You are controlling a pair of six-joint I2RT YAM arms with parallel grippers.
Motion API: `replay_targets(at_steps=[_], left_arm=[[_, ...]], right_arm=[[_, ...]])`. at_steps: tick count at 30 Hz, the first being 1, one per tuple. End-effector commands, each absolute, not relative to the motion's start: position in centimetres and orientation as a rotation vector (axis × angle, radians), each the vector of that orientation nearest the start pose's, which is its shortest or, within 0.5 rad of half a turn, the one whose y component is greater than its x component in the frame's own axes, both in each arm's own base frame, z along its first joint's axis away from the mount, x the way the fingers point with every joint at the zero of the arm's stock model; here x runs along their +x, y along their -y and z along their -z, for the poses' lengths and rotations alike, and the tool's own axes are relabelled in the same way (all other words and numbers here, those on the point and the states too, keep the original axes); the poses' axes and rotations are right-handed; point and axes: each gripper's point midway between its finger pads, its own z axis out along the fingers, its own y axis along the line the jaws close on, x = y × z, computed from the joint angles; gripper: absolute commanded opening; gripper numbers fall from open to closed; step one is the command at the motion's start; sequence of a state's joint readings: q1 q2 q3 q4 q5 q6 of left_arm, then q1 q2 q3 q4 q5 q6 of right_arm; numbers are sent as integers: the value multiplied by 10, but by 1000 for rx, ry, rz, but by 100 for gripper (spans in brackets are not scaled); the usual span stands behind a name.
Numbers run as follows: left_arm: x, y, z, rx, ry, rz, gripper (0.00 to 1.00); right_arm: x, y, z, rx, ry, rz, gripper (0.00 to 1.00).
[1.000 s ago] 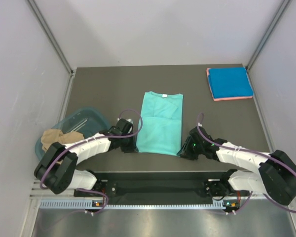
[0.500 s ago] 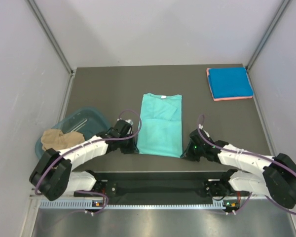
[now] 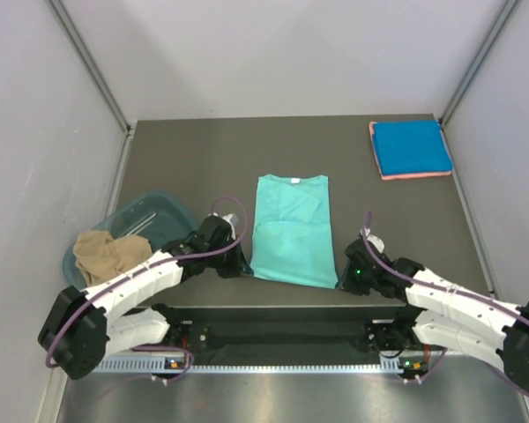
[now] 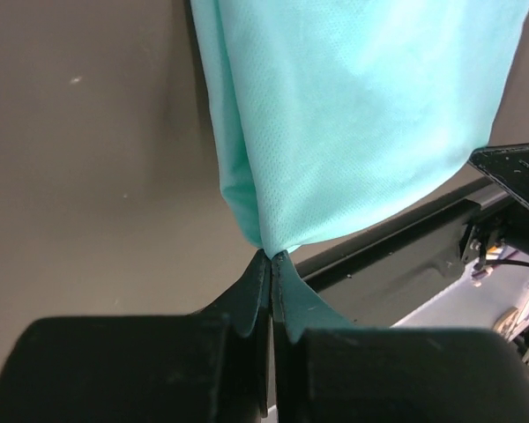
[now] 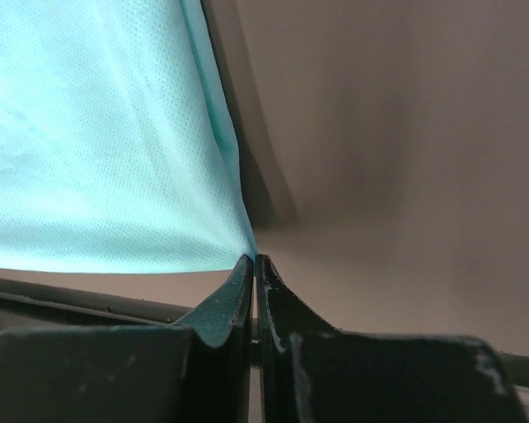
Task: Fold and stack the t-shirts
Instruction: Fold the tshirt
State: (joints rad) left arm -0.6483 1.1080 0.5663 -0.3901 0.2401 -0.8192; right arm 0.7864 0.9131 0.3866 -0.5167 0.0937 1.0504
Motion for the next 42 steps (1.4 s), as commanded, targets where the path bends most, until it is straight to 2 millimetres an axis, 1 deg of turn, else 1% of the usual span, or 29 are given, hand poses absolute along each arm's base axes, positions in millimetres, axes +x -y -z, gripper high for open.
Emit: replay_targets(at_steps=[1, 2, 6, 7, 8, 11, 12, 16, 17, 19, 20, 21, 22, 25, 26, 27, 29, 30, 31, 32, 34, 35, 36, 37, 38, 39, 40, 41, 42], left_arm=[[163, 218, -81, -132, -2683, 873, 0], [162, 219, -83, -129, -2678, 882, 0], [155, 219, -80, -112, -2687, 867, 0], [153, 218, -79, -101, -2688, 856, 0], [155, 214, -78, -97, -2682, 817, 0], [157, 212, -85, -36, -2652, 789, 0], [162, 212, -91, -25, -2625, 775, 0], [175, 209, -104, 1, -2587, 711, 0], [177, 209, -103, 1, -2591, 697, 0], [182, 211, -108, -6, -2582, 683, 0], [186, 213, -111, -15, -2580, 678, 0], [188, 213, -112, -20, -2579, 671, 0], [191, 211, -112, -38, -2582, 648, 0], [199, 213, -117, -51, -2573, 621, 0], [201, 214, -116, -53, -2582, 615, 0], [209, 213, -121, -68, -2557, 581, 0], [219, 213, -126, -89, -2541, 541, 0], [222, 213, -127, -92, -2538, 531, 0], [226, 214, -127, -97, -2541, 516, 0], [232, 215, -134, -103, -2526, 514, 0], [239, 218, -139, -102, -2519, 511, 0], [247, 223, -145, -90, -2507, 515, 0], [250, 225, -147, -86, -2504, 514, 0], [257, 223, -144, -88, -2511, 494, 0], [265, 225, -152, -91, -2491, 500, 0], [274, 222, -153, -107, -2482, 494, 0], [281, 221, -148, -104, -2495, 478, 0], [289, 222, -153, -109, -2485, 491, 0], [299, 219, -155, -132, -2475, 494, 0]], right_arm=[[132, -150, -29, 338, -2663, -423, 0], [134, -153, -34, 341, -2646, -445, 0], [135, -155, -44, 340, -2633, -463, 0], [135, -155, -45, 340, -2630, -468, 0], [137, -155, -50, 343, -2615, -473, 0], [140, -155, -59, 346, -2592, -483, 0], [141, -155, -61, 340, -2585, -482, 0], [150, -158, -77, 314, -2548, -477, 0], [154, -160, -83, 307, -2537, -474, 0], [157, -159, -87, 299, -2533, -455, 0], [161, -160, -94, 298, -2514, -453, 0], [162, -158, -96, 300, -2516, -441, 0], [165, -160, -102, 300, -2503, -440, 0], [172, -159, -111, 281, -2479, -418, 0], [177, -161, -120, 278, -2457, -426, 0], [180, -161, -123, 263, -2455, -411, 0], [190, -159, -134, 255, -2431, -380, 0], [193, -157, -137, 252, -2430, -364, 0], [199, -159, -144, 249, -2418, -360, 0], [203, -158, -149, 249, -2408, -356, 0], [212, -155, -151, 235, -2407, -321, 0], [221, -153, -160, 234, -2391, -320, 0], [226, -152, -163, 233, -2382, -318, 0], [233, -153, -168, 233, -2376, -317, 0], [241, -147, -170, 231, -2372, -307, 0], [248, -146, -173, 232, -2361, -309, 0], [255, -147, -176, 232, -2359, -309, 0], [262, -144, -177, 212, -2362, -316, 0], [271, -148, -184, 199, -2334, -341, 0]])
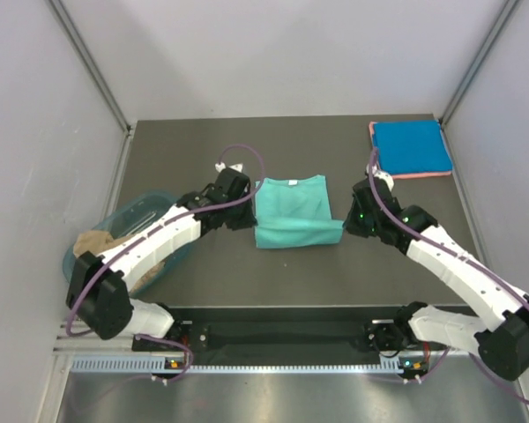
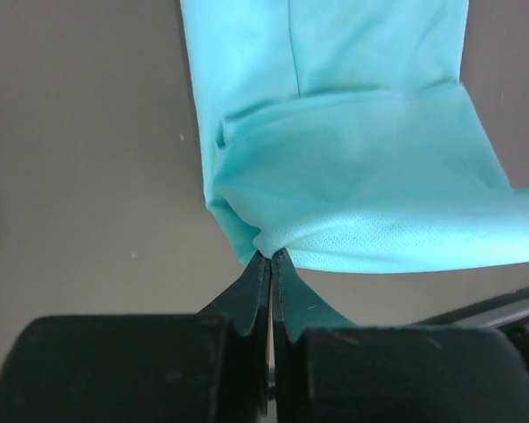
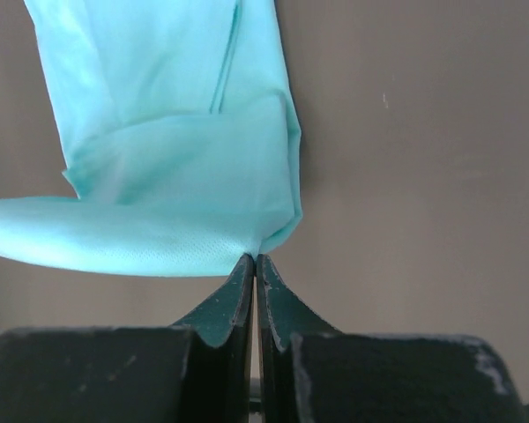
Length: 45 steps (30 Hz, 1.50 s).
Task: Fold and stack the t-shirts
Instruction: Fold the tshirt
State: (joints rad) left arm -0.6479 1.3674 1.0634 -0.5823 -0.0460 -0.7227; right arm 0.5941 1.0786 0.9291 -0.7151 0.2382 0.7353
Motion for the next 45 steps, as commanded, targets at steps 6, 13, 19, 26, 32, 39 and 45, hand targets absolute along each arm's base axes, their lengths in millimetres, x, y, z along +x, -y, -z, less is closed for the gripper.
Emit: replay_targets(at_steps=[6, 13, 19, 26, 32, 39, 45], left_arm=[[347, 213, -168, -176, -2430, 524, 0], [394, 213, -166, -169, -2397, 587, 0], [438, 223, -182, -101, -2248, 672, 0], [483, 234, -188, -85, -2115, 735, 0], [519, 245, -169, -87, -2109, 743, 0], [555, 239, -124, -162, -2151, 695, 0], [575, 233, -101, -164, -2168, 659, 0]], right_arm=[[314, -163, -193, 90, -2331, -384, 0], [364, -181, -199, 38, -2311, -417, 0], [401, -185, -197, 51, -2301, -433, 0], [434, -173, -191, 113, -2298, -448, 0], [464, -167, -173, 126, -2317, -479, 0], [505, -173, -137, 90, -2338, -581, 1], [530, -175, -110, 112, -2345, -654, 6]])
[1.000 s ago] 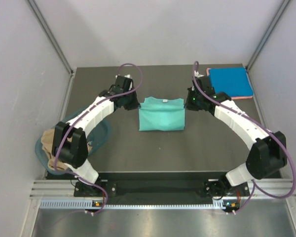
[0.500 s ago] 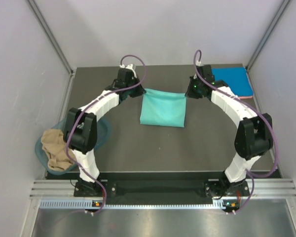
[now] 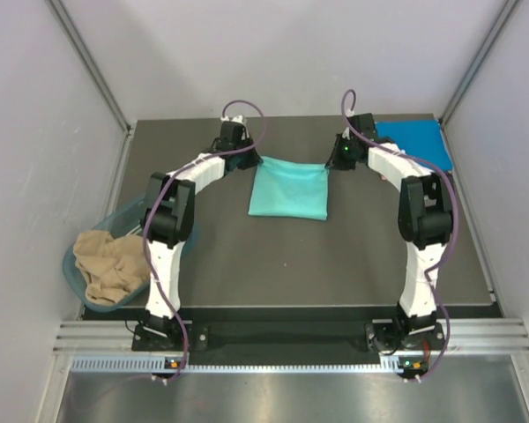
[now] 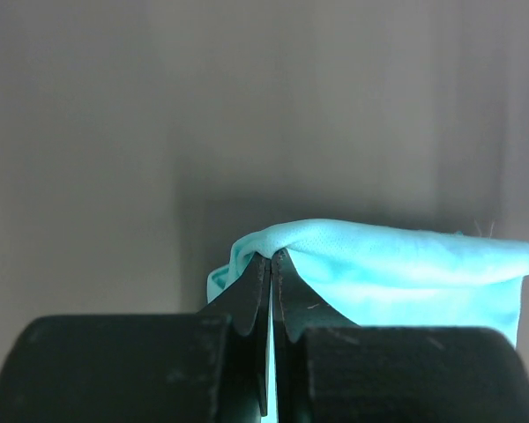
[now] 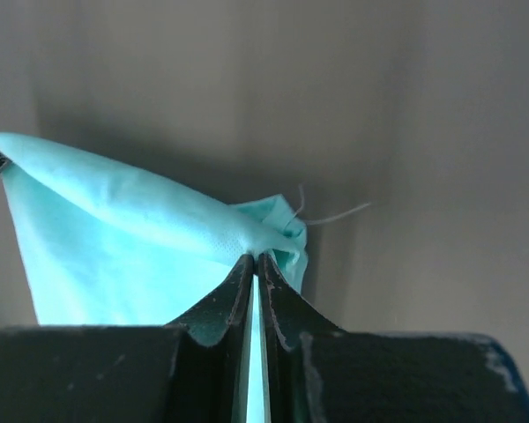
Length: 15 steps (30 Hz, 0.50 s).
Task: Fold and stack the t-shirts
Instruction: Fold the tshirt
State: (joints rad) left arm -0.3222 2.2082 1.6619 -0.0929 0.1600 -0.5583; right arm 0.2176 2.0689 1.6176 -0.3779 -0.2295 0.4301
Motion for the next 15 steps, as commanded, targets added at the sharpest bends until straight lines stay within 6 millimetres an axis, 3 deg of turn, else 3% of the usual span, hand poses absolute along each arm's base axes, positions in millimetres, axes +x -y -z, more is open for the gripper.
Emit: replay_targets(at_steps=[1, 2, 3, 4, 6, 8, 9, 12, 15], left_arm=[[580, 234, -105, -158, -2163, 654, 0], [583, 232, -102, -161, -2172, 639, 3], [581, 230, -89, -153, -2207, 615, 16], [583, 230, -92, -150, -2203, 606, 21], [583, 225, -103, -146, -2188, 584, 21], [581, 216, -111, -165, -2179, 541, 22], [580, 212, -126, -168, -2157, 523, 23], [578, 189, -149, -234, -2133, 394, 35], [560, 192, -158, -183, -2176, 416, 37]], right_arm=[[532, -175, -108, 118, -2347, -669, 9], [534, -175, -105, 122, -2351, -673, 13], [538, -175, -103, 129, -2353, -680, 21], [539, -174, -101, 126, -2357, -685, 27], [543, -171, -110, 123, -2346, -676, 40], [540, -161, -116, 136, -2353, -651, 45], [535, -157, -128, 140, -2341, -639, 53], [514, -151, -136, 122, -2370, -616, 62], [477, -161, -128, 36, -2434, -674, 66]])
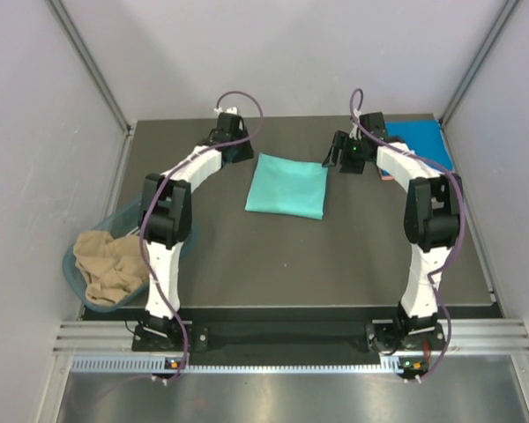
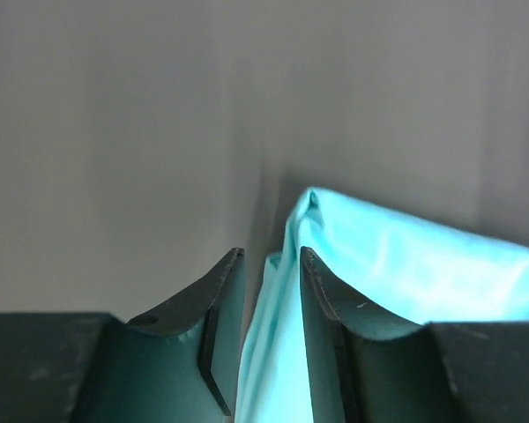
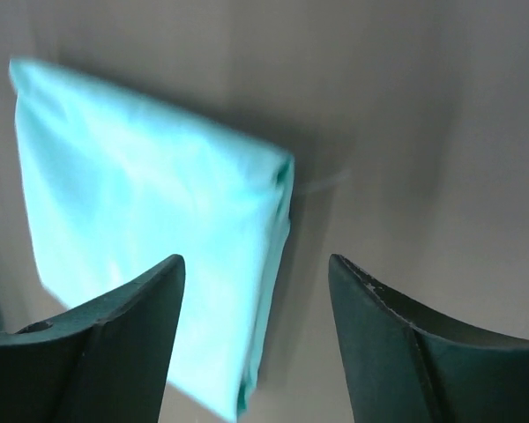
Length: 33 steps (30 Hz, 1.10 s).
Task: Fold and stack the t-shirts
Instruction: Fold the tshirt
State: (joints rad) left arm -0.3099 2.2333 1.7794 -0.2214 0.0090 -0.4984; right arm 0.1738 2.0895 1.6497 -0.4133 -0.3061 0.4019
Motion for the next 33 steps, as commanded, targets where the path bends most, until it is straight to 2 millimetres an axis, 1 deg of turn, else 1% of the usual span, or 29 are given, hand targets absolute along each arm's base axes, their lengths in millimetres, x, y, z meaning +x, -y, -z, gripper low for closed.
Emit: replay_targets(at_steps=[1, 2, 3, 5, 6, 8, 9, 10, 11, 12, 13, 15, 16, 17, 18, 19, 20, 21, 23, 25, 26, 27, 28, 29, 30, 31, 32, 33], left_arm=[[550, 193, -148, -168, -2213, 422, 37], [538, 204, -147, -117, -2236, 509, 37], [522, 205, -139, -95, -2263, 533, 37], [505, 210, -132, -56, -2280, 586, 37], [492, 213, -127, -30, -2291, 632, 37], [481, 216, -121, -12, -2304, 672, 37], [473, 221, -114, -1, -2325, 711, 37], [471, 223, -109, 1, -2338, 721, 37], [468, 226, -103, 4, -2360, 722, 37], [466, 225, -88, -14, -2394, 708, 37], [464, 222, -78, -32, -2427, 681, 37], [462, 213, -58, -79, -2493, 602, 36], [455, 198, -44, -128, -2561, 490, 36], [453, 193, -35, -146, -2589, 451, 36], [451, 189, -29, -152, -2607, 420, 36], [450, 185, -25, -164, -2614, 393, 36], [447, 183, -20, -170, -2628, 381, 36], [446, 182, -17, -176, -2634, 376, 36], [444, 186, -16, -177, -2640, 403, 36], [441, 188, -12, -184, -2652, 417, 36], [440, 187, -9, -191, -2658, 414, 34], [439, 188, -8, -192, -2665, 420, 29], [438, 189, -7, -190, -2670, 428, 22], [434, 194, -4, -181, -2688, 466, 11], [432, 196, -4, -183, -2695, 484, 8], [429, 197, -3, -179, -2704, 494, 4], [423, 197, -2, -187, -2716, 506, 0], [418, 200, -3, -189, -2723, 527, 0]], right_arm=[[467, -169, -127, -27, -2438, -698, 67], [458, -171, -124, -48, -2450, -708, 68], [443, -172, -117, -64, -2471, -722, 68], [432, -175, -115, -100, -2464, -768, 69], [423, -174, -107, -106, -2482, -771, 69], [418, -176, -98, -140, -2488, -784, 69], [415, -177, -89, -153, -2511, -800, 68], [412, -183, -86, -204, -2506, -848, 68], [411, -185, -81, -220, -2515, -864, 68], [411, -185, -70, -223, -2535, -872, 68], [410, -186, -66, -236, -2541, -879, 67], [407, -187, -53, -234, -2553, -901, 66], [403, -192, -52, -238, -2548, -941, 65], [395, -193, -46, -236, -2555, -959, 63], [396, -194, -45, -237, -2541, -970, 61], [392, -197, -42, -241, -2547, -976, 60], [387, -197, -38, -244, -2560, -977, 55], [386, -197, -35, -243, -2560, -977, 53], [382, -196, -31, -237, -2568, -983, 47], [382, -197, -30, -228, -2564, -993, 42], [380, -197, -28, -219, -2566, -991, 35], [381, -196, -29, -207, -2564, -991, 31], [380, -196, -28, -202, -2565, -986, 28], [377, -194, -28, -196, -2570, -979, 22], [376, -193, -27, -184, -2576, -967, 17], [373, -192, -27, -186, -2576, -961, 17], [369, -190, -27, -178, -2579, -958, 14], [366, -190, -28, -183, -2581, -958, 12]])
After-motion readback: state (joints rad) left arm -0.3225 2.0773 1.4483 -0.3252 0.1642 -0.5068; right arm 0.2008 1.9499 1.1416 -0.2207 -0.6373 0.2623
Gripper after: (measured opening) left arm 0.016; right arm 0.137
